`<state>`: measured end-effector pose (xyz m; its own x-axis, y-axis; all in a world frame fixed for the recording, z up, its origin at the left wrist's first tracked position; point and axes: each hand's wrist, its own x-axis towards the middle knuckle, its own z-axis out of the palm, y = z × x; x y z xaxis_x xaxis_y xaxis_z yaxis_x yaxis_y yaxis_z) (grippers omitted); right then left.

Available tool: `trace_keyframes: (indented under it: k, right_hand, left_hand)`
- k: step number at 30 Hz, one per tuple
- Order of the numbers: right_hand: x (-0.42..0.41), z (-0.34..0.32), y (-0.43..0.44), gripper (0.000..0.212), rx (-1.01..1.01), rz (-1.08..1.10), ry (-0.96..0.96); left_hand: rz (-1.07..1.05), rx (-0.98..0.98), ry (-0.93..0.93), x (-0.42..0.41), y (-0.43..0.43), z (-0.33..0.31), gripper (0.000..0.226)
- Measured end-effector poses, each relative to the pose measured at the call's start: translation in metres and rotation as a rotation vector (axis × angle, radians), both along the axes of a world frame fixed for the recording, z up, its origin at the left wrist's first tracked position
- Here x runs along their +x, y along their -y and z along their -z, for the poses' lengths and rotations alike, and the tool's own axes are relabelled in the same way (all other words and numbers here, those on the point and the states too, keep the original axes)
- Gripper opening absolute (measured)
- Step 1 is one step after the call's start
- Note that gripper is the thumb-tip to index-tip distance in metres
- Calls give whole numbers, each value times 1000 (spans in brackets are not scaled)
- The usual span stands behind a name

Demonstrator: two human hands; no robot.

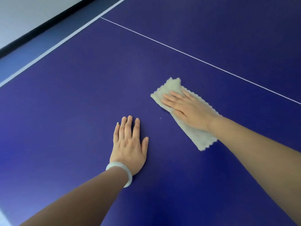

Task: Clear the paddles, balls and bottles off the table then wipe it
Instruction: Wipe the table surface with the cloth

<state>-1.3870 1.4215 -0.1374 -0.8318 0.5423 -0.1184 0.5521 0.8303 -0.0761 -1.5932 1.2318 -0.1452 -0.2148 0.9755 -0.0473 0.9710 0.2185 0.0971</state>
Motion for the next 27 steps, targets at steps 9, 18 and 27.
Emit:
trace_keyframes:
  k: [9, 18, 27]
  right_hand:
    - [74, 0, 39, 60, 103, 1062, 23]
    - [32, 8, 105, 54, 5, 369, 3]
    - [31, 7, 245, 62, 4, 1273, -64]
  left_hand:
    - [8, -23, -1, 1, 0, 0, 74]
    - [21, -28, 12, -1, 1, -1, 73]
    - [47, -45, 29, -1, 3, -2, 69]
